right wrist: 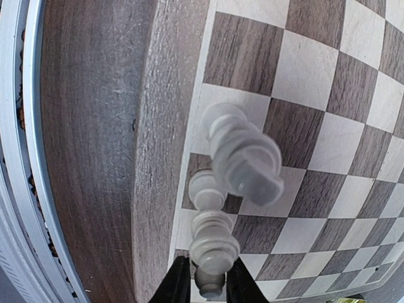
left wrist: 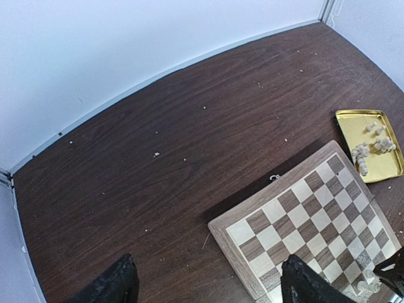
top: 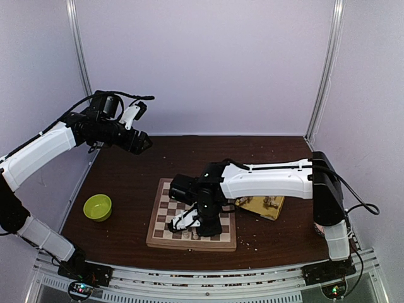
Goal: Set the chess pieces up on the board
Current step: Place the bishop on f1.
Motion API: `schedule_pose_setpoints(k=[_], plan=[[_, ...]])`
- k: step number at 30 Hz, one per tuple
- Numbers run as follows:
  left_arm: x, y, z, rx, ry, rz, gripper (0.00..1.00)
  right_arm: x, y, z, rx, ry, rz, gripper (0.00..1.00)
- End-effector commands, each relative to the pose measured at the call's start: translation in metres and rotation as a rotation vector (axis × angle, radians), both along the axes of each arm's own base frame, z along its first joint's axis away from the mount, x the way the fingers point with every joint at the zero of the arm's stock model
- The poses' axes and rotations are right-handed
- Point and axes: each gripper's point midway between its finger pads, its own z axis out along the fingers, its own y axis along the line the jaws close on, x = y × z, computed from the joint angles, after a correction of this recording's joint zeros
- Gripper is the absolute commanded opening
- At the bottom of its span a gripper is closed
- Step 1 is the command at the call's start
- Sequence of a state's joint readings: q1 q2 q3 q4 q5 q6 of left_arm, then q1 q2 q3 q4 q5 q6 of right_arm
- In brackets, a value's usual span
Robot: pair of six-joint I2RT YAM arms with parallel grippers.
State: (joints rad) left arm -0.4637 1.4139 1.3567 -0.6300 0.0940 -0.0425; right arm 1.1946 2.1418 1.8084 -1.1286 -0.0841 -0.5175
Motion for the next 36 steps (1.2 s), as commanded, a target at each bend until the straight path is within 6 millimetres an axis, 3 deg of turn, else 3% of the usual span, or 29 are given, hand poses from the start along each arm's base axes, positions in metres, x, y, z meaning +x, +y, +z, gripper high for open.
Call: schedule_pose_setpoints(k=[1, 19, 31, 36], plan=[[0.000, -0.002, 0.014, -0.027, -0.037, -0.011, 0.80, 0.001, -0.002, -0.004, -0.017, -0.014, 0.002, 0.20], [0.000, -0.004, 0.012, -0.033, -0.029, -0.018, 0.80, -0.002, -0.011, 0.001, -0.026, -0.012, 0.005, 0.06], [0.000, -0.004, 0.011, -0.032, -0.024, -0.018, 0.80, -0.004, -0.016, -0.001, -0.034, -0.003, 0.005, 0.07], [0.000, -0.004, 0.010, -0.032, -0.024, -0.020, 0.80, -0.004, -0.015, -0.003, -0.034, -0.008, 0.003, 0.14]])
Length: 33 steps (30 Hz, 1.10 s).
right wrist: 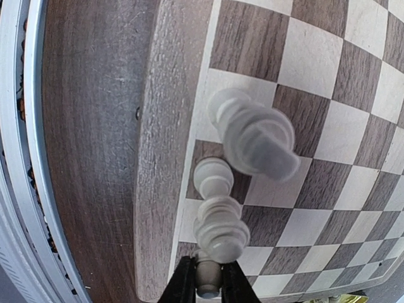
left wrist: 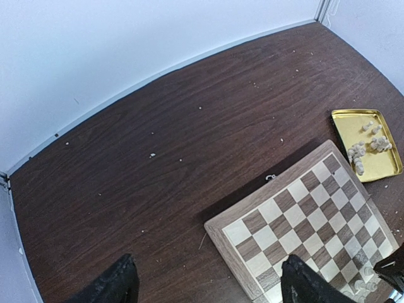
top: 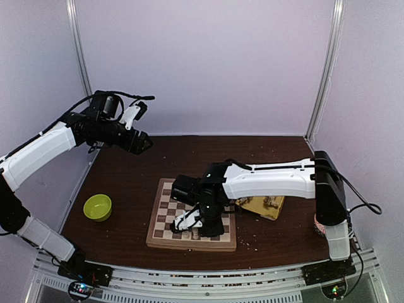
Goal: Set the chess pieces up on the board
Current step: Place the bishop on f1, then pick up the pawn from the storage box.
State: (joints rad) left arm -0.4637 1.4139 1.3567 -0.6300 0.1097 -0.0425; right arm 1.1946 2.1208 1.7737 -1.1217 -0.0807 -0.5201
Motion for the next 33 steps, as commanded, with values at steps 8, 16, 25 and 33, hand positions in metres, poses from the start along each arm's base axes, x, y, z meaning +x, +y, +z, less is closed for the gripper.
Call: schedule_pose_setpoints(k=[8, 16, 25, 33], plan=[[0.001, -0.002, 0.010, -0.023, -0.028, -0.007, 0.79, 0.003, -0.006, 0.014, 0.016, -0.037, -0.001, 0.23], [0.001, -0.005, 0.008, -0.034, -0.016, -0.017, 0.79, 0.027, -0.041, 0.061, 0.118, -0.046, -0.097, 0.27], [-0.017, -0.043, -0.004, -0.053, -0.008, -0.201, 0.73, 0.122, -0.140, 0.072, 0.227, -0.088, -0.499, 0.26], [-0.059, -0.104, -0.041, 0.037, 0.023, -0.452, 0.74, 0.195, -0.227, 0.055, 0.223, -0.154, -0.849, 0.22]])
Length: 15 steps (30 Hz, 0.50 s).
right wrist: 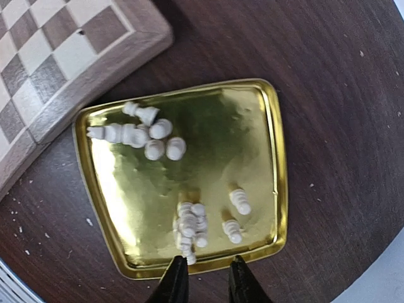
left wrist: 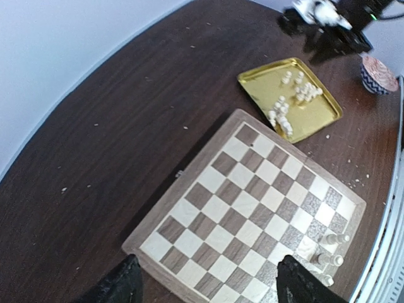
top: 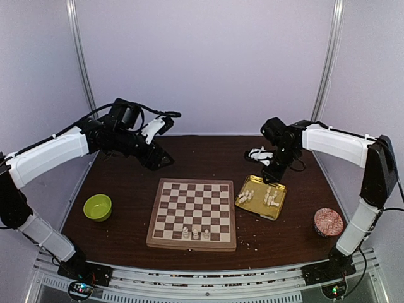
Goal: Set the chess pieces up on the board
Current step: Pick up the pawn from the storage box.
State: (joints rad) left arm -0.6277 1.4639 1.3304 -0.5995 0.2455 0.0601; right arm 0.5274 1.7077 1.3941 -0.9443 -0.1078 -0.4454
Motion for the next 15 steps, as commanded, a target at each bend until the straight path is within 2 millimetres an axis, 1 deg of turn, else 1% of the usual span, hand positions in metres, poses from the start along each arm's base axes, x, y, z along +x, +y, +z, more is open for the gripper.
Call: schedule_pose_setpoints(k=[1, 3, 7, 11, 15], plan=[[-0.013, -0.028, -0.024, 0.045, -0.003, -0.123, 0.74, 0.033, -0.025, -0.005, 0.006, -0.042, -0.145, 0.21], [-0.013, -0.034, -0.040, 0.083, 0.023, -0.125, 0.73, 0.039, -0.037, -0.020, -0.027, -0.028, -0.179, 0.21], [-0.018, -0.046, -0.061, 0.123, 0.062, -0.144, 0.73, 0.042, -0.055, -0.043, -0.110, -0.010, -0.212, 0.20], [-0.022, -0.054, -0.071, 0.140, 0.093, -0.163, 0.73, 0.043, -0.064, -0.057, -0.133, 0.018, -0.230, 0.21], [-0.022, -0.056, -0.075, 0.144, 0.104, -0.165, 0.73, 0.042, -0.070, -0.066, -0.143, 0.041, -0.238, 0.21]])
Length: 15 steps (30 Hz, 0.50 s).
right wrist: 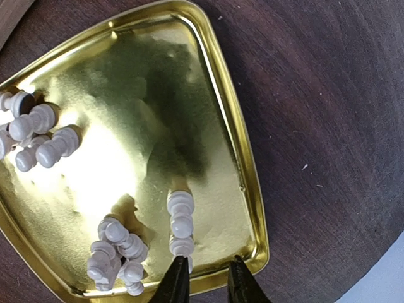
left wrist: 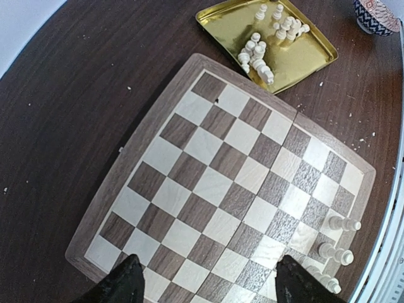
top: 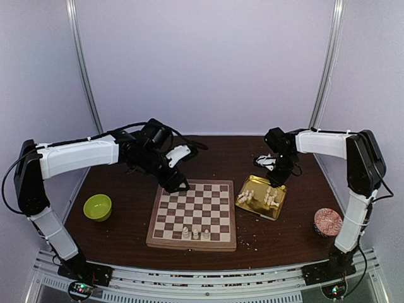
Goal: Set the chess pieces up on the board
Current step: Pick up the pawn from the storage box.
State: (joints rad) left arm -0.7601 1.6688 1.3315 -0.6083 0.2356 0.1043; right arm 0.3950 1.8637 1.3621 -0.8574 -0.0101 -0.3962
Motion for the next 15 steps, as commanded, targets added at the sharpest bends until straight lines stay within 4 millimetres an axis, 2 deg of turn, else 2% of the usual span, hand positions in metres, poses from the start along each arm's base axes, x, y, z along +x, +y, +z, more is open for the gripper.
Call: schedule_pose_setpoints(k=[1, 6, 15], plan=[[0.005, -0.007, 0.010, -0.016, -0.023, -0.009, 0.73, 0.004, -0.012, -0.007, -0.026, 0.000, -0.029, 0.21], [0.006, -0.007, 0.007, -0.011, -0.018, -0.007, 0.73, -0.003, -0.010, -0.017, -0.015, 0.046, -0.020, 0.22], [0.006, -0.007, 0.006, -0.003, -0.012, -0.005, 0.74, -0.012, -0.005, -0.022, 0.017, 0.094, -0.008, 0.22]])
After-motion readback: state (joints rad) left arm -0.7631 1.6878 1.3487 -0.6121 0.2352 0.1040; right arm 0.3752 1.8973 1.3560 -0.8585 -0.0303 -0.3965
